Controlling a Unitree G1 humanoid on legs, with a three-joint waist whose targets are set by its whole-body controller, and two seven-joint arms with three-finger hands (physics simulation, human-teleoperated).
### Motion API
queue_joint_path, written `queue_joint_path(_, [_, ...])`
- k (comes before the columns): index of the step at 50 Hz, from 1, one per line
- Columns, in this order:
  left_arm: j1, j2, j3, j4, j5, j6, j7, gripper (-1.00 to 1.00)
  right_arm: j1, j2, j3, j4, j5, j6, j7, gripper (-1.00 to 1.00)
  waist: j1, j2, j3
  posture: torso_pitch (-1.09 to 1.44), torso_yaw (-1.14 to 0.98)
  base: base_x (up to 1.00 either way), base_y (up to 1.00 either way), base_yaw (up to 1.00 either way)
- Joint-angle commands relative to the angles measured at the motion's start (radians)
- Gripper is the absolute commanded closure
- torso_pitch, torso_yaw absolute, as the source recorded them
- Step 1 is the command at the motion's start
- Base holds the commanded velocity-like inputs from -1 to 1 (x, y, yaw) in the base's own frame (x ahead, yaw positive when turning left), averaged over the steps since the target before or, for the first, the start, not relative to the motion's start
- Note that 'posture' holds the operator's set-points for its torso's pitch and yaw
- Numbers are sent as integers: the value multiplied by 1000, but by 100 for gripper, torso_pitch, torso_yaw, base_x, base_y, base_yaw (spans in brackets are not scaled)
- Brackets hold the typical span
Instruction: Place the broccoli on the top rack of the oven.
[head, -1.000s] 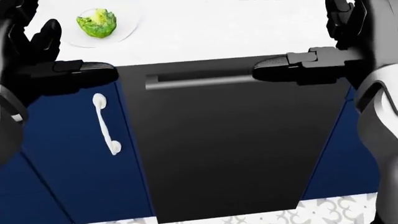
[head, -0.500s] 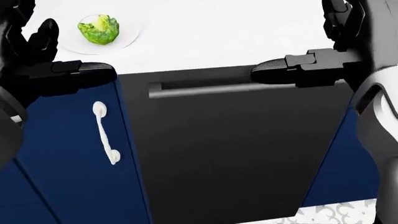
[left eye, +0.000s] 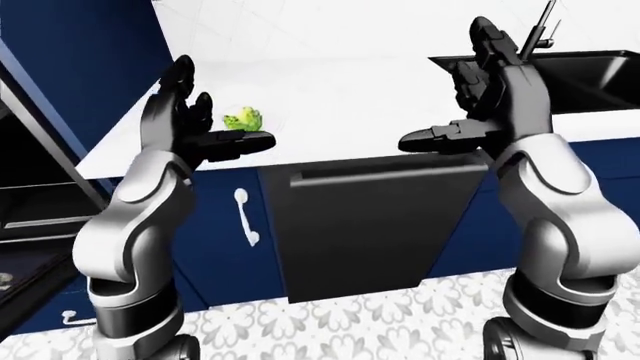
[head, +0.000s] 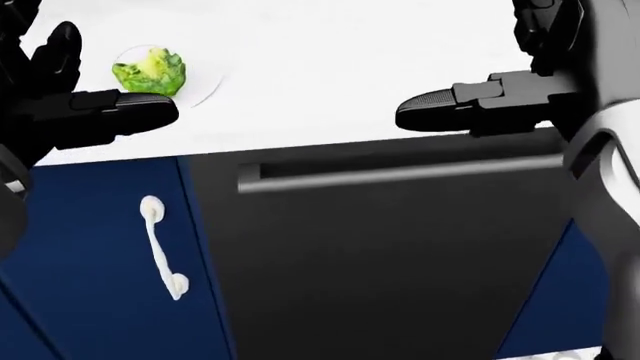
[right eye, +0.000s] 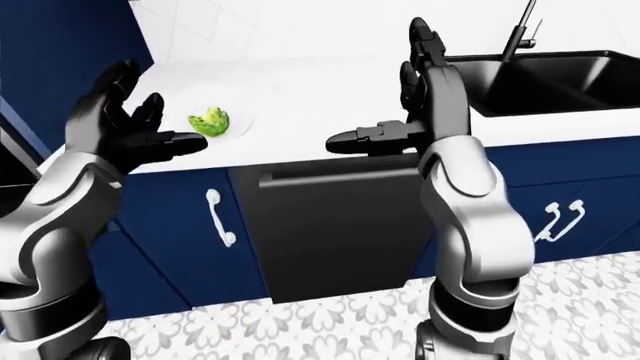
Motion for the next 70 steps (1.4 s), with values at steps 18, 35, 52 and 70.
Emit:
queue_joint_path(18, [-36, 15, 9, -34, -14, -18, 8, -100, -29, -7, -14, -14, -6, -15, -11, -100, -33, 74, -17, 0, 0, 12, 0, 0])
queue_joint_path(35, [-28, 12, 2, -32, -5, -25, -2, -100, -31, -16, -17, -15, -4, -19, -30, -100, 6, 1, -6, 0, 0, -4, 0, 50])
queue_joint_path(52, [-31, 13, 7, -39, -13, -17, 0, -100, -31, -10, -8, -13, -18, -14, -29, -100, -45, 121, 6, 0, 0, -9, 0, 64])
queue_joint_path(70, [-18, -4, -8, -40, 4, -23, -6, -100, -25, -9, -12, -22, -21, -22, -17, -100, -24, 70, -13, 0, 0, 13, 0, 0])
